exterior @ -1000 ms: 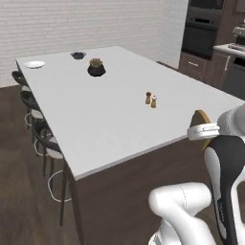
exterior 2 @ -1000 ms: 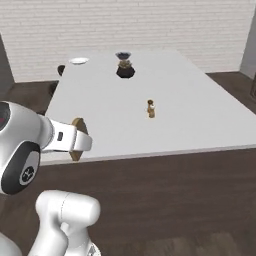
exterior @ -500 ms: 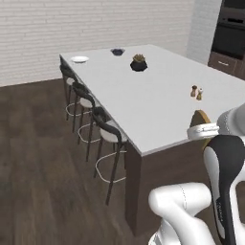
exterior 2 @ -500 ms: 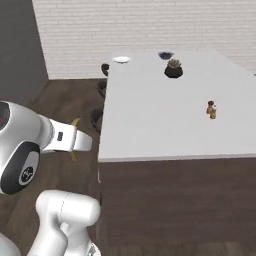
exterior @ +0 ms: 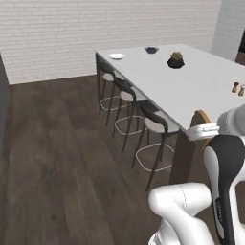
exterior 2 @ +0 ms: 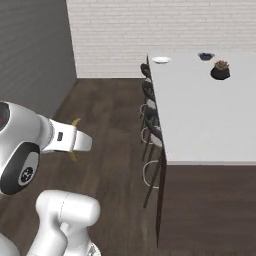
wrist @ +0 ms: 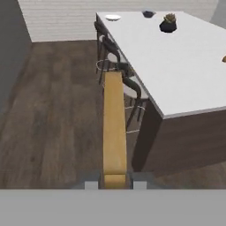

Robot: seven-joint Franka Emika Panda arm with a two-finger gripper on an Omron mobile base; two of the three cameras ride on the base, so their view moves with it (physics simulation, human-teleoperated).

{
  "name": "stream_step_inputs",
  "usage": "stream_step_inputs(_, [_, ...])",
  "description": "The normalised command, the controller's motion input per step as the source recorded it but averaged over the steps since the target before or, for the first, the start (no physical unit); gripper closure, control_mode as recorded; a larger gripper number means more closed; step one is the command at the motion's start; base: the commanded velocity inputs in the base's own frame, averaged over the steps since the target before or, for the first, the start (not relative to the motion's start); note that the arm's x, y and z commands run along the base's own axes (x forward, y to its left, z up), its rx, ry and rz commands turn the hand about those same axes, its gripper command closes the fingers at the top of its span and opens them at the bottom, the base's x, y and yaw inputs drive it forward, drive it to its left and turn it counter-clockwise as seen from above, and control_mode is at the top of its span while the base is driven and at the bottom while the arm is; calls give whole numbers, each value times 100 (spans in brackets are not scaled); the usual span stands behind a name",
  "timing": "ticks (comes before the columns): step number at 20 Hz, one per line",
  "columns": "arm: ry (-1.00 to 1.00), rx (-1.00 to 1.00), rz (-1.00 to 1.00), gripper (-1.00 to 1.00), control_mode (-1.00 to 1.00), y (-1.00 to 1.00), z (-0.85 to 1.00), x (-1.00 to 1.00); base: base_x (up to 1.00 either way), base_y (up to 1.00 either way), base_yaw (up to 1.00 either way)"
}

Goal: Start the toaster. Once the lever pops up, take the bread to the plate on the dining counter.

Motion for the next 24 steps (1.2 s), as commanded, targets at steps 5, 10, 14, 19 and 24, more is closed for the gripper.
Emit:
stream_step_inputs(5, [0, 0, 0, 100, 100, 0, 0, 0, 61, 100, 13])
stream_step_inputs(10, [0, 0, 0, 100, 100, 0, 0, 0, 100, 100, 2])
stream_step_inputs(14, [0, 0, 0, 100, 100, 0, 0, 0, 100, 94, 1])
stream_step_inputs(19, [0, 0, 0, 100, 100, 0, 0, 0, 100, 74, 0])
stream_step_inputs(24, [0, 0, 0, 100, 100, 0, 0, 0, 100, 39, 0])
